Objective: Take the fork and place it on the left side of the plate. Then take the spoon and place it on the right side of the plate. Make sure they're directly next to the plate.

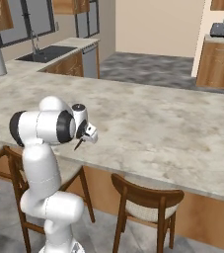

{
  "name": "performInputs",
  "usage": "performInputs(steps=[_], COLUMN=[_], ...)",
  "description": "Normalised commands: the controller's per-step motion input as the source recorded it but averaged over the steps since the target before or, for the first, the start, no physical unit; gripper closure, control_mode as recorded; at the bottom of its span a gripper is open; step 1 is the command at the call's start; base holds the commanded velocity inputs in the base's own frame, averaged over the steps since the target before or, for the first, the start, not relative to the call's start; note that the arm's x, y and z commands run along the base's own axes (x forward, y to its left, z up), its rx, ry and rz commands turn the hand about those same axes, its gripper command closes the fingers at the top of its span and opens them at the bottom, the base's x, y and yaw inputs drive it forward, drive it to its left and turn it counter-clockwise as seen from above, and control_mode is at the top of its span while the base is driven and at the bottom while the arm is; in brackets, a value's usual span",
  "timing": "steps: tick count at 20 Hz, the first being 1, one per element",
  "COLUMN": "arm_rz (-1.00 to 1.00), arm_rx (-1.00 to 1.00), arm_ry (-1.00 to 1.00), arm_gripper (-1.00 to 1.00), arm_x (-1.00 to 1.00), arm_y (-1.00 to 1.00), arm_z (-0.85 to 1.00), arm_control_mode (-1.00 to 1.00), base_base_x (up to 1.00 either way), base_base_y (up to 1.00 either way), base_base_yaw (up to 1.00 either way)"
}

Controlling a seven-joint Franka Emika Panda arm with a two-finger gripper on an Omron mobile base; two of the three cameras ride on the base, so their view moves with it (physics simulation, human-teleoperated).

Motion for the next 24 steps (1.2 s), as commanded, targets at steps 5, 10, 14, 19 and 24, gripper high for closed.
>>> performInputs(steps=[5,10,14,19,24], arm_rz=[0.00,0.00,0.00,0.00,-0.01], arm_rx=[0.00,0.00,0.00,0.00,0.00], arm_ry=[0.00,0.00,0.00,0.00,0.02], arm_gripper=[1.00,1.00,1.00,1.00,1.00], arm_x=[0.31,0.40,0.44,0.40,0.12], arm_y=[0.19,0.14,0.11,0.07,0.04], arm_z=[-0.22,-0.13,-0.10,-0.16,-0.20], arm_control_mode=[-1.00,-1.00,-1.00,-1.00,-1.00], base_base_x=[0.00,0.00,0.00,0.00,0.00], base_base_y=[0.00,0.00,0.00,0.00,0.00], base_base_yaw=[0.00,0.00,0.00,0.00,0.00])
